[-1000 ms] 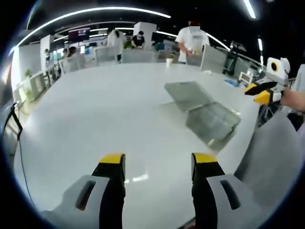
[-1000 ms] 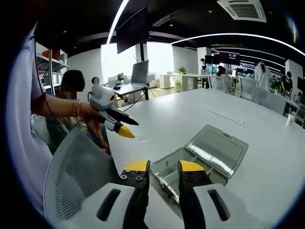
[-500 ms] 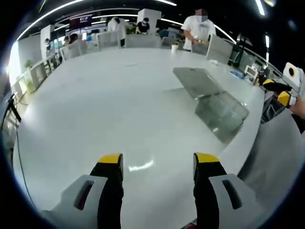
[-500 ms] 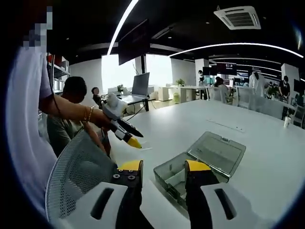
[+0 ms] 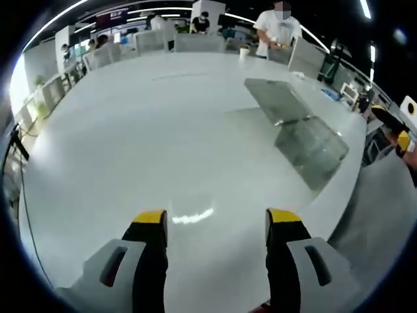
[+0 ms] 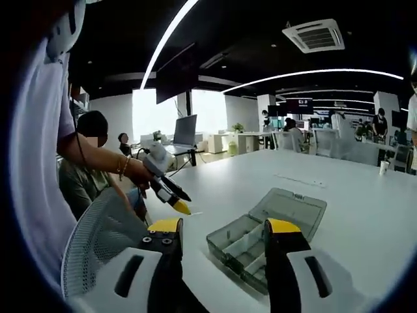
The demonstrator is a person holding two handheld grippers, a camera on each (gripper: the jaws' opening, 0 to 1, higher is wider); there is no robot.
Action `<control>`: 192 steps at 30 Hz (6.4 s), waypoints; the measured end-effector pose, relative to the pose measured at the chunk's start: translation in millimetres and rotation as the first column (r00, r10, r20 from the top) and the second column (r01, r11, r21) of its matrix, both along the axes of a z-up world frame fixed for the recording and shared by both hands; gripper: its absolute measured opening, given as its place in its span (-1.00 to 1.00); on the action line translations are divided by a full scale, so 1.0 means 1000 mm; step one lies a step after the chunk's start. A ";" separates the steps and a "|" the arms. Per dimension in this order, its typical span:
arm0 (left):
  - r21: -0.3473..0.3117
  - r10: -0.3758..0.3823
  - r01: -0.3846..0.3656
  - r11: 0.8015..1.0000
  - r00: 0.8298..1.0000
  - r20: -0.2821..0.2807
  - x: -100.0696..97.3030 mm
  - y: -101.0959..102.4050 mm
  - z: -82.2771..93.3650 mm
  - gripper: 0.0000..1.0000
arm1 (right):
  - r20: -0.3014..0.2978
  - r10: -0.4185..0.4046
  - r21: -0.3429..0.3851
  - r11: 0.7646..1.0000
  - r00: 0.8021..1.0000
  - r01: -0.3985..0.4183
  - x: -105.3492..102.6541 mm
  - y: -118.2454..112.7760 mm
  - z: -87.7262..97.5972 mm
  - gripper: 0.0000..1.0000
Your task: Insert the divider into the dual guide fixture by aligning both edges with the guide slots and pushing it downward to the bottom, including one-sided entry, uneven engagement, binding, and posture correction.
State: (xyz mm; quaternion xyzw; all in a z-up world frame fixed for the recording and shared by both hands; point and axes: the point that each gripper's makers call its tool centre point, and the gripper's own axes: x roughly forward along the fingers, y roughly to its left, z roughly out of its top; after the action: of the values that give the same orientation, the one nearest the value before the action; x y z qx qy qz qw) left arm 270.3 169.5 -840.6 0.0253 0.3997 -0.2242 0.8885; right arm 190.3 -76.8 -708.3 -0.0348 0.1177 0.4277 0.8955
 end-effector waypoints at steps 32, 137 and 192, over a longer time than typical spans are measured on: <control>0.165 0.090 -0.071 0.984 0.990 -0.112 0.009 0.015 -0.021 -0.05 | 0.016 -0.044 0.011 0.999 0.999 0.044 0.005 -0.008 0.005 -0.24; 0.054 0.137 -0.137 0.989 0.991 -0.004 0.019 -0.001 0.006 -0.43 | 0.013 -0.088 -0.011 0.996 0.996 0.088 0.012 -0.019 -0.001 -0.32; -0.232 -0.032 0.118 0.965 0.938 0.344 0.016 -0.109 0.103 -0.43 | -0.021 -0.127 0.004 0.992 0.992 0.127 0.018 -0.026 -0.001 -0.40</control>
State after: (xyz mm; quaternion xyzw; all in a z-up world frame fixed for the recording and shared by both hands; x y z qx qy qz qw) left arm 286.4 60.8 -737.5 -0.0332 0.2088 -0.2989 0.9306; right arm 208.5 -103.2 -709.5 -0.0203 0.1278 0.3704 0.9198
